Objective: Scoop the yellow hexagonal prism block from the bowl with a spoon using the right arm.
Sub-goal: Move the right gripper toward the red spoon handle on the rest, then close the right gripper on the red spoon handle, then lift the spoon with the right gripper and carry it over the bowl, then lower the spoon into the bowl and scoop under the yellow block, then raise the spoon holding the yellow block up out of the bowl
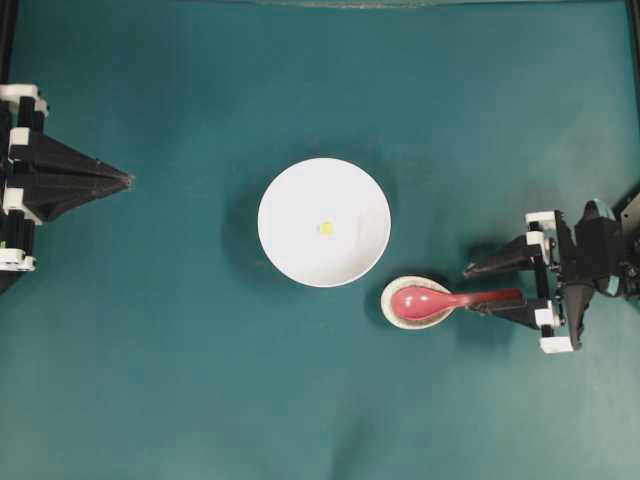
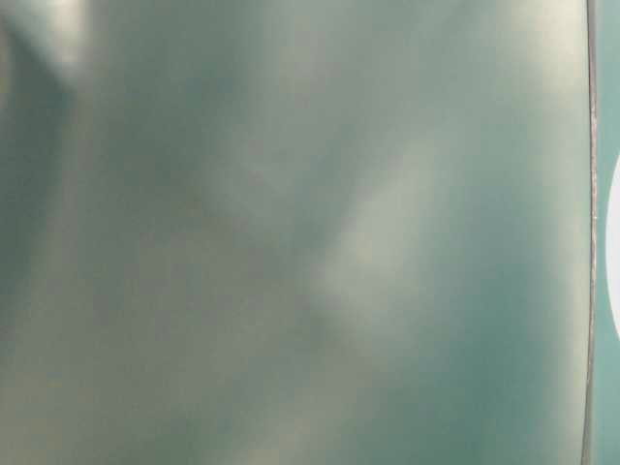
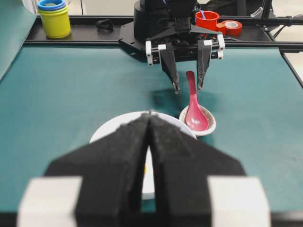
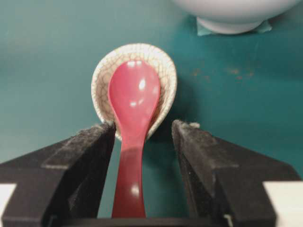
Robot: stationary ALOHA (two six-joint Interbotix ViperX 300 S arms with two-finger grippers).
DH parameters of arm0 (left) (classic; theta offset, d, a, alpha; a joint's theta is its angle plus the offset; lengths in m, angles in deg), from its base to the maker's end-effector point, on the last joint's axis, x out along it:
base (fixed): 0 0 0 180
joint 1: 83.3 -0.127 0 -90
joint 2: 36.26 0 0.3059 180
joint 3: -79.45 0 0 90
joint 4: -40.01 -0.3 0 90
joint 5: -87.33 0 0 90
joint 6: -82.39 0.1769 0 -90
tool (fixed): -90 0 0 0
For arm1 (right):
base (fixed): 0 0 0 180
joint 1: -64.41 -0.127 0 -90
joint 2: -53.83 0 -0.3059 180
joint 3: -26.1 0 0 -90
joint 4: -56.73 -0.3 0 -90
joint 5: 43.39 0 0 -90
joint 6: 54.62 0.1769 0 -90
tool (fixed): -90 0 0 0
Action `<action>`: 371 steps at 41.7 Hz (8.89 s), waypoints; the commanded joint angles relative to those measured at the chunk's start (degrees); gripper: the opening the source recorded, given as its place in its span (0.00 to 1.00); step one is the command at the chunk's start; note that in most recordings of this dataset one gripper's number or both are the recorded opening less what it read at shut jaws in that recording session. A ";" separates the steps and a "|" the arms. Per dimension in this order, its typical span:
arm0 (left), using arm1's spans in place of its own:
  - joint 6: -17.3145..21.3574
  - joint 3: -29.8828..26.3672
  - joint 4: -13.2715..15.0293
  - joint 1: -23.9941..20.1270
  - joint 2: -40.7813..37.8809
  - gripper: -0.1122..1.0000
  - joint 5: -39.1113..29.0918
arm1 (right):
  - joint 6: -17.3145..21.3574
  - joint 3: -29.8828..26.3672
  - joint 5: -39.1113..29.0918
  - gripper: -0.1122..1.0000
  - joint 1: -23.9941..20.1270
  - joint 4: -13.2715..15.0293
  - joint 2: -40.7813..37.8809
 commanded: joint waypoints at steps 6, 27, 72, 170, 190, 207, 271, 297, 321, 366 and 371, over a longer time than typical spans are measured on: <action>0.09 -1.05 -0.09 -0.79 -0.53 0.10 0.18 | 0.09 -1.58 0.79 0.62 -0.44 -0.09 -2.20; 0.09 -0.97 -0.09 -0.79 -0.53 0.10 0.18 | 0.09 -2.20 0.00 0.59 -0.44 0.18 -3.60; 0.09 -1.05 -0.09 -0.79 -0.53 0.10 -0.44 | -0.79 -3.08 -1.85 0.58 -0.44 1.14 -3.69; 0.44 -1.05 -0.18 -0.79 -0.44 0.10 -0.44 | -20.13 -30.06 -78.93 0.34 29.62 1.14 30.94; 0.62 -1.05 -0.18 -0.79 -0.44 0.10 -0.44 | -19.69 -46.23 -102.48 0.34 34.72 2.90 18.54; 0.62 -1.14 -0.18 -0.79 -0.44 0.10 -0.44 | -19.51 -53.88 -108.11 0.34 34.72 6.15 10.28; 0.62 -1.14 -0.18 -0.79 -0.18 0.10 -0.26 | -20.04 -57.74 -98.61 0.34 33.05 5.98 -0.97; 0.62 -1.14 -0.18 -0.79 -0.18 0.10 -0.26 | -20.04 -57.74 -93.16 0.34 33.05 5.98 -0.88; 0.62 -1.14 -0.18 -0.79 -0.18 0.10 -0.44 | -19.86 -55.37 -87.89 0.34 33.05 5.89 0.44; 0.70 -1.14 -0.18 -0.79 -0.18 0.10 -0.44 | -19.34 -35.07 -62.58 0.34 28.65 0.88 16.44; 0.70 -1.23 -0.18 -0.79 -0.18 0.10 -0.44 | -19.34 -33.49 -60.12 0.34 28.39 0.88 20.30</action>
